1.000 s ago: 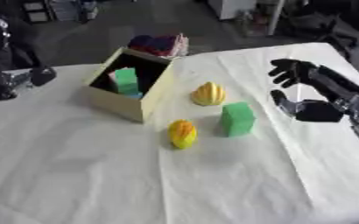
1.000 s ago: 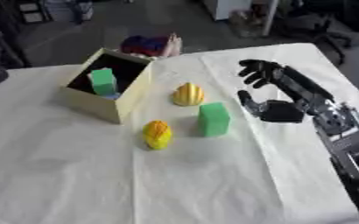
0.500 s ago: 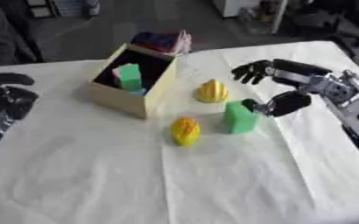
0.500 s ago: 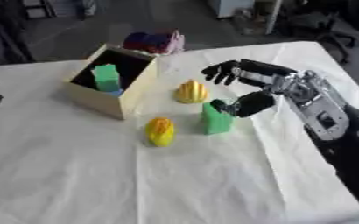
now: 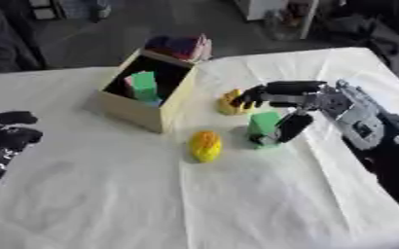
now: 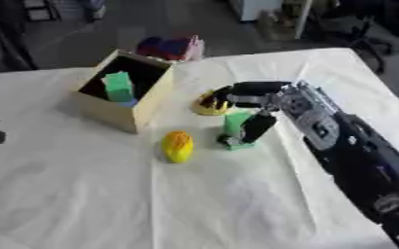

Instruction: Pick up objects on the table and place them in the box.

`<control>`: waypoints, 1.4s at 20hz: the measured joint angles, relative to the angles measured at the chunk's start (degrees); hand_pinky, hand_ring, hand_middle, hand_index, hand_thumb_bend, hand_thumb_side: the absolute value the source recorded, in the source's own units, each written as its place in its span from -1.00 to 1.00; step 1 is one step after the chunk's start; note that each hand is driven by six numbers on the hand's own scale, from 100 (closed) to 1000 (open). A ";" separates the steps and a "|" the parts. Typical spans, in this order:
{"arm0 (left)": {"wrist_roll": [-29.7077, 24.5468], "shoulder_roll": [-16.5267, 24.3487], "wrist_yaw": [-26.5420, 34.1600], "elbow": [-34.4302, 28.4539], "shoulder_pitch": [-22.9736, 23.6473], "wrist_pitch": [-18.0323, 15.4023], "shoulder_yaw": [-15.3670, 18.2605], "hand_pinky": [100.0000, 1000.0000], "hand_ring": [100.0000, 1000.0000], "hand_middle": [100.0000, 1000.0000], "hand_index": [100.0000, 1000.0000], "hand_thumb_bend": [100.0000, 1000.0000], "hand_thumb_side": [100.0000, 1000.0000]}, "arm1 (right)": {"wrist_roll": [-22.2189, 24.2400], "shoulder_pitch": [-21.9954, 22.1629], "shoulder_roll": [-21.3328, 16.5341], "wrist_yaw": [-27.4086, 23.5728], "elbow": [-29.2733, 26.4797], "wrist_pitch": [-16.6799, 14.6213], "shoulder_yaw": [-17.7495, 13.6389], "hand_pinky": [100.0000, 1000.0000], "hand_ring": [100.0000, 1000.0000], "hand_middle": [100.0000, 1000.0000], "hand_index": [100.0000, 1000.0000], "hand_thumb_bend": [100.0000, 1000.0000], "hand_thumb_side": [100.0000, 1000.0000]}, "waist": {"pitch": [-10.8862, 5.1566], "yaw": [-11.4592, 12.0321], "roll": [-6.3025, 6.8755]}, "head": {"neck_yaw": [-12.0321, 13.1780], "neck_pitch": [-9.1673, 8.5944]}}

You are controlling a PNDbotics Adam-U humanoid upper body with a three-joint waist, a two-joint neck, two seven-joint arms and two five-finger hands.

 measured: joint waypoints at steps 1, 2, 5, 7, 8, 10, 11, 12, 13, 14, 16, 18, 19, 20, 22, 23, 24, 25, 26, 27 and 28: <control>-0.12 -0.26 -0.04 0.13 -0.01 -0.10 0.00 0.35 0.16 0.23 0.39 0.33 0.01 | -0.01 -0.13 0.99 0.82 0.85 -0.32 0.03 0.57 0.68 0.73 0.95 -0.53 -0.43 | -0.02 0.04 0.09 | -0.12 0.01; -0.27 -0.53 -0.06 0.29 -0.01 -0.17 -0.01 0.35 0.16 0.23 0.39 0.33 0.01 | -0.11 -0.21 1.96 1.70 1.72 -0.57 0.02 0.56 0.68 0.72 0.94 -0.54 -0.42 | -0.03 0.07 0.19 | -0.25 0.01; -0.71 -1.07 -0.09 0.40 -0.03 -0.37 -0.04 0.35 0.16 0.22 0.39 0.33 0.01 | -0.67 -0.26 4.95 4.58 4.63 -1.23 -0.38 0.56 0.67 0.71 0.94 -0.56 -0.40 | -0.04 0.38 0.48 | -0.54 0.05; -0.94 -1.17 -0.14 0.40 -0.06 -0.49 -0.09 0.35 0.16 0.22 0.39 0.33 0.01 | -1.16 -0.26 6.63 6.49 6.66 -1.63 -0.92 0.56 0.66 0.70 0.93 -0.56 -0.40 | -0.04 0.43 0.66 | -0.71 0.23; -1.03 -1.34 -0.21 0.40 -0.06 -0.56 -0.17 0.35 0.16 0.22 0.39 0.32 0.01 | -1.49 -0.26 7.31 7.42 7.59 -1.82 -1.25 0.56 0.65 0.68 0.92 -0.58 -0.40 | -0.05 0.51 0.71 | -0.84 0.25; -1.10 -1.57 -0.35 0.40 -0.07 -0.59 -0.34 0.35 0.16 0.22 0.39 0.32 0.01 | -2.38 -0.38 8.53 9.19 9.18 -2.20 -1.95 0.54 0.62 0.62 0.88 -0.61 -0.42 | -0.07 0.70 0.81 | -0.97 0.32; -1.13 -1.58 -0.45 0.40 -0.08 -0.57 -0.35 0.35 0.16 0.22 0.39 0.32 0.01 | -3.00 -0.40 9.07 10.03 9.83 -2.36 -2.28 0.52 0.58 0.56 0.83 -0.62 -0.42 | -0.10 0.72 0.86 | -1.04 0.41; -1.17 -1.60 -0.54 0.40 -0.08 -0.54 -0.36 0.35 0.15 0.22 0.39 0.32 0.01 | -3.76 -0.40 9.50 10.85 10.43 -2.53 -2.60 0.48 0.51 0.44 0.64 -0.64 -0.45 | -0.13 0.73 0.90 | -1.13 0.42; -1.20 -1.69 -0.58 0.40 -0.09 -0.53 -0.36 0.35 0.15 0.21 0.39 0.32 0.01 | -4.90 -0.42 9.87 11.57 10.83 -2.63 -2.94 0.46 0.48 0.38 0.54 -0.64 -0.47 | -0.16 0.75 0.92 | -1.18 0.42; -1.22 -1.85 -0.60 0.40 -0.10 -0.54 -0.36 0.35 0.15 0.21 0.39 0.32 0.00 | -6.42 -0.44 10.20 12.24 11.08 -2.71 -3.25 0.42 0.39 0.20 0.29 -0.67 -0.52 | -0.17 0.78 0.91 | -1.20 0.42; -1.23 -2.04 -0.62 0.41 -0.10 -0.53 -0.36 0.35 0.15 0.21 0.39 0.32 0.00 | -10.42 -0.43 10.57 13.56 11.31 -2.82 -3.67 0.36 0.28 0.06 0.05 -0.73 -0.60 | -0.17 0.80 0.90 | -1.28 0.42; -1.23 -2.05 -0.66 0.44 -0.10 -0.53 -0.36 0.34 0.14 0.20 0.39 0.32 0.00 | -15.26 -0.43 10.70 14.85 11.36 -2.68 -3.98 0.32 0.19 -0.03 -0.13 -0.77 -0.67 | -0.17 0.80 0.89 | -1.36 0.42; -1.23 -2.05 -0.67 0.52 -0.10 -0.53 -0.36 0.34 0.14 0.20 0.39 0.32 0.00 | -17.76 -0.43 10.70 15.38 11.36 -2.47 -4.18 0.31 0.17 -0.05 -0.17 -0.79 -0.70 | -0.17 0.82 0.88 | -1.38 0.42; -1.23 -2.07 -0.69 0.62 -0.10 -0.53 -0.36 0.34 0.14 0.20 0.39 0.31 0.00 | -20.20 -0.44 10.70 15.93 11.36 -2.24 -4.33 0.29 0.14 -0.08 -0.21 -0.82 -0.72 | -0.17 0.84 0.88 | -1.39 0.42; -1.23 -2.25 -0.70 0.74 -0.10 -0.53 -0.36 0.34 0.14 0.20 0.39 0.31 0.00 | -24.57 -0.58 10.70 16.68 11.35 -1.66 -4.74 0.28 0.13 -0.09 -0.22 -0.82 -0.73 | -0.17 1.06 0.87 | -1.40 0.42; -1.23 -2.40 -0.71 0.74 -0.10 -0.54 -0.36 0.34 0.14 0.20 0.39 0.31 0.00 | -26.26 -0.95 10.70 16.83 11.35 -1.30 -5.00 0.28 0.12 -0.09 -0.22 -0.82 -0.73 | -0.18 1.14 0.87 | -1.41 0.42; -1.23 -2.55 -0.75 0.74 -0.10 -0.54 -0.36 0.34 0.14 0.19 0.39 0.31 0.00 | -27.63 -1.47 10.70 16.93 11.34 -0.90 -5.36 0.28 0.12 -0.09 -0.22 -0.81 -0.73 | -0.20 1.29 0.87 | -1.44 0.42; -1.24 -2.57 -0.77 0.74 -0.11 -0.55 -0.36 0.34 0.14 0.19 0.39 0.31 0.00 | -28.75 -2.07 10.69 17.05 11.34 -0.40 -5.80 0.28 0.11 -0.09 -0.21 -0.80 -0.73 | -0.26 1.61 0.88 | -1.52 0.42; -1.27 -2.58 -0.78 0.74 -0.12 -0.58 -0.36 0.34 0.14 0.19 0.39 0.31 0.00 | -29.64 -2.81 10.69 17.10 11.34 0.17 -6.32 0.28 0.11 -0.09 -0.21 -0.80 -0.73 | -0.33 2.05 0.89 | -1.69 0.42; -1.31 -2.61 -0.78 0.74 -0.12 -0.62 -0.36 0.34 0.14 0.19 0.39 0.31 0.00 | -30.41 -3.66 10.69 17.11 11.42 0.89 -6.95 0.27 0.10 -0.09 -0.21 -0.79 -0.73 | -0.46 2.54 0.90 | -1.92 0.43; -1.37 -2.75 -0.78 0.74 -0.13 -0.69 -0.37 0.34 0.14 0.19 0.39 0.31 0.00 | -31.16 -4.55 10.69 17.15 11.67 1.71 -7.75 0.27 0.10 -0.09 -0.20 -0.79 -0.73 | -0.64 3.12 0.93 | -2.21 0.45</control>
